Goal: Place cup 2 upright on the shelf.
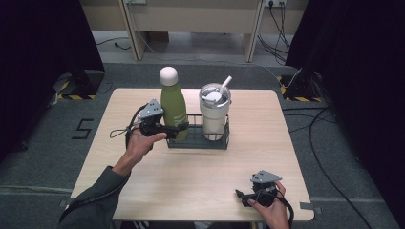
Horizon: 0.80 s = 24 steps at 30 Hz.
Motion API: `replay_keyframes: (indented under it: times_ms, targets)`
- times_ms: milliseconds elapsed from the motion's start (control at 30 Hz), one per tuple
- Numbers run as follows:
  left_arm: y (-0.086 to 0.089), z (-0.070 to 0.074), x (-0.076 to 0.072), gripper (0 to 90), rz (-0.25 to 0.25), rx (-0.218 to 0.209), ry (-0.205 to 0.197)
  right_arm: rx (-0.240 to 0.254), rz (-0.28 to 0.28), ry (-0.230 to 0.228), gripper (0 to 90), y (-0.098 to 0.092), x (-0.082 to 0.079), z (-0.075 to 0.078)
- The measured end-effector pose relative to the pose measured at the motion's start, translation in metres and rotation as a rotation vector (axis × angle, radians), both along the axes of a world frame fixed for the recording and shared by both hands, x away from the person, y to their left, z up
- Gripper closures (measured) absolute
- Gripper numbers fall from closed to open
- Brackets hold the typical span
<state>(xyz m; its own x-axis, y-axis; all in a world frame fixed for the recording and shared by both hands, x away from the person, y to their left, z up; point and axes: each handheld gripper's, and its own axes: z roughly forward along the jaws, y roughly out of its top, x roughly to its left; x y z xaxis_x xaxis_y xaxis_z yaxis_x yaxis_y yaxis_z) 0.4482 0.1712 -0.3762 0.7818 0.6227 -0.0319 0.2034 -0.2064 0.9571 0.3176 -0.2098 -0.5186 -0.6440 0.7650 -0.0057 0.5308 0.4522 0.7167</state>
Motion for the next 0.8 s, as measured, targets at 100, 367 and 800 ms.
replay_keyframes:
  times_ms: [100, 367, 800]
  targets:
    - [-0.001, 0.0, 0.006, 20.2, 0.007, 0.0, -0.004, 0.0, 0.0, 0.001, 10.1, 0.0, 0.0, 0.0]
    - [-0.005, 0.001, 0.017, 20.2, 0.016, 0.005, 0.004, -0.001, 0.0, 0.001, 10.1, 0.0, 0.0, 0.0]
    - [-0.01, -0.008, 0.036, 20.2, 0.041, 0.001, 0.006, -0.002, 0.001, 0.0, 10.1, 0.0, 0.0, 0.0]
